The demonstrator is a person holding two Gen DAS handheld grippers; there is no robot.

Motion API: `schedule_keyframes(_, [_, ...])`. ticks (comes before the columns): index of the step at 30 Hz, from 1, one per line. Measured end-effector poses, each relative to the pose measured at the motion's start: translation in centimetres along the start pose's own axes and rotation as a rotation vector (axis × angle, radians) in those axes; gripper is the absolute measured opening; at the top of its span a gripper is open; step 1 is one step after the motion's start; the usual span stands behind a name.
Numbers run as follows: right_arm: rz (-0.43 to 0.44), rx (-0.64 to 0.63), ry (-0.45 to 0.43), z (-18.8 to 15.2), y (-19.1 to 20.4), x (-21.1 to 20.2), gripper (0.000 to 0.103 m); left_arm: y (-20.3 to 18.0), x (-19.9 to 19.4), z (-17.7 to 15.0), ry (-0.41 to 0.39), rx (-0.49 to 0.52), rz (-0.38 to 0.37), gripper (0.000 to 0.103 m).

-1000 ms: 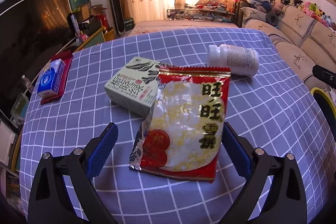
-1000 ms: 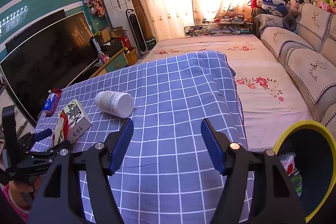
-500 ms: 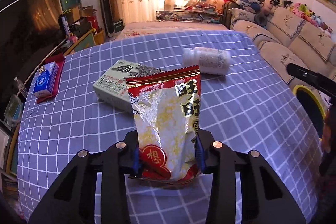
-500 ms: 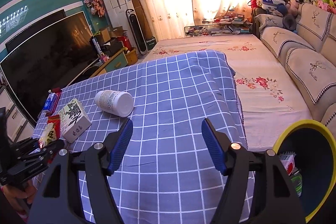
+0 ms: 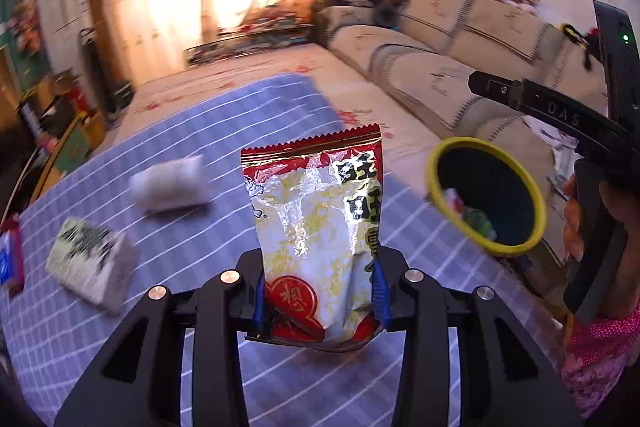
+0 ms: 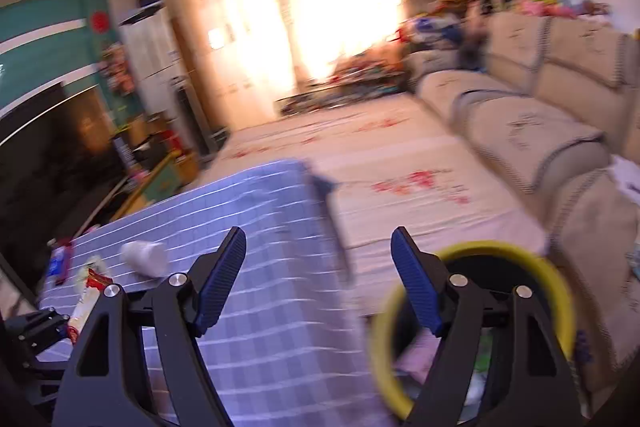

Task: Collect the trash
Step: 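Grasp the red-and-silver snack bag with the left gripper, drop it in bin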

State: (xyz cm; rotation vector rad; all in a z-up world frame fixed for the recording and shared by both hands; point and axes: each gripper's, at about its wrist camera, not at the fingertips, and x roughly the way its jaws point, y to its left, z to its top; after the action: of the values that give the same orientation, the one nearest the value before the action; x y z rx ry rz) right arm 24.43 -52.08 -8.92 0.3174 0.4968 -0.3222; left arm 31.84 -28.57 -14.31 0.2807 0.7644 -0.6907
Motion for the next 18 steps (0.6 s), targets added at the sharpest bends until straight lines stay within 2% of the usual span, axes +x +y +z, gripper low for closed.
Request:
schedule_keyframes(3, [-0.125,0.070,-0.040,-0.2,-5.6,-3.0,0.071,-5.0,1.6,2.2,0.012,0.083,-0.096,0.039])
schedule_keyframes(8, [-0.266,0.184,-0.062,-1.8,-13.0,-7.1,0.072,-12.7,5.6,4.6,0.078,0.182,-0.234,0.039])
schedule_keyframes(12, [-0.310,0.208,-0.046,-2.7,-15.3,-8.0,0.073,-17.7,9.5,6.0,0.144,0.224,-0.297,0.040])
schedule_keyframes(16, [-0.312,0.206,-0.043,-3.0,-15.5,-8.2,0.073,-20.8,13.8,7.0,0.201,0.232,-0.307,0.044])
schedule_keyframes(17, [-0.311,0.203,-0.044,-3.0,-15.3,-8.3,0.073,-21.3,14.6,7.2,0.204,0.234,-0.299,0.050])
schedule_keyframes(18, [-0.312,0.200,-0.046,-3.1,-15.3,-8.4,0.073,-21.6,15.5,7.3,0.207,0.235,-0.284,0.060])
